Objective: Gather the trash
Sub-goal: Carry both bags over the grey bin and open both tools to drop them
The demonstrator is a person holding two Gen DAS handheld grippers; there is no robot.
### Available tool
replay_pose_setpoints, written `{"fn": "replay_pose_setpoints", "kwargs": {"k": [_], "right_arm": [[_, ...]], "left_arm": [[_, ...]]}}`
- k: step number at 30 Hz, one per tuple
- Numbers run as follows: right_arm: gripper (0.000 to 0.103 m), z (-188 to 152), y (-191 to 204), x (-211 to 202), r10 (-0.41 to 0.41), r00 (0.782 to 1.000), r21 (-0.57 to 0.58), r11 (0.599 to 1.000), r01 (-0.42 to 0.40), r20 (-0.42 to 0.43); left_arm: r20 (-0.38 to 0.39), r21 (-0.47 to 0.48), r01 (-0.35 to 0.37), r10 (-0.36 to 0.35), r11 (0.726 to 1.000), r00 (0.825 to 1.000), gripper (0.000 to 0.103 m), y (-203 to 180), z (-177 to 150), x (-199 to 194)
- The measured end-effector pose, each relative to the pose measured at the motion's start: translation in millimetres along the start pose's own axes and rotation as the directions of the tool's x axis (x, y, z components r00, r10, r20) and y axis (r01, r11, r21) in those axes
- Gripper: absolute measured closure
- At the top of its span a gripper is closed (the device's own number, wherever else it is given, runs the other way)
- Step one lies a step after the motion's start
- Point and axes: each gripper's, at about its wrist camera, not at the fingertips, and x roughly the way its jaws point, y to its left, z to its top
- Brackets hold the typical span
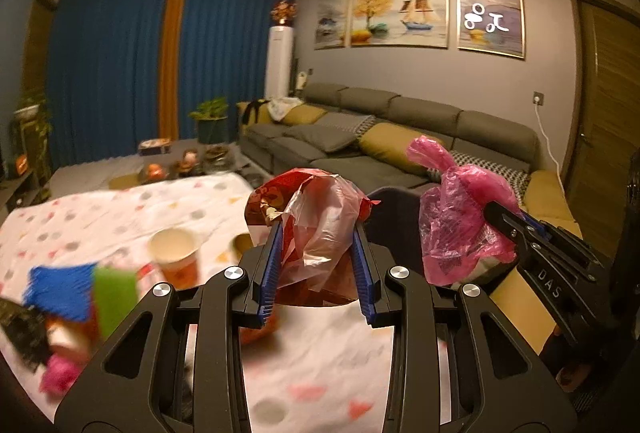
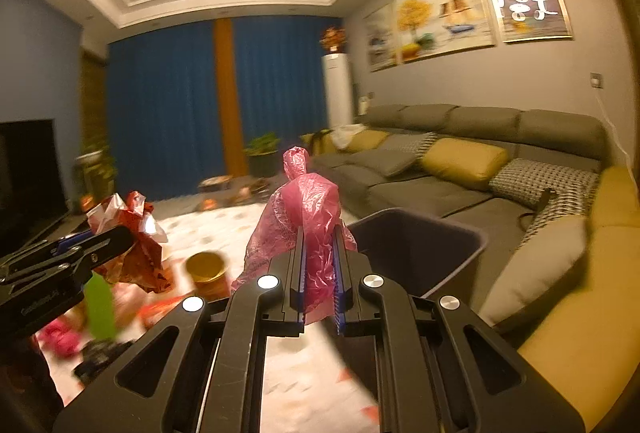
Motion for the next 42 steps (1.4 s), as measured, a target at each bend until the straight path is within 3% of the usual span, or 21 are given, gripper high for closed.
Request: {"fn": "replay_pose_setpoints", "kwargs": {"k": [7,18,42], "right_arm": [[0.091,10,-29,25,-0.085,0.996,0.001,0.996,0.085,0.032],[0.091,7,-53,62,-0.117,0.993,0.013,0.993,0.117,0.011],[0.091,8,-53,96,-0.108,0.993,0.032,0.993,0.109,-0.036]], "left_arm": [[-0.001,-0.007,0.042,-0.042,0.999,0.999,0.071,-32,15,59],[-0.055,-0.013,0.063,-0.064,0.998,0.996,0.07,-51,16,125],[-0.117,-0.049,0.112,-0.117,0.992,0.986,0.065,-58,10,180]]}}
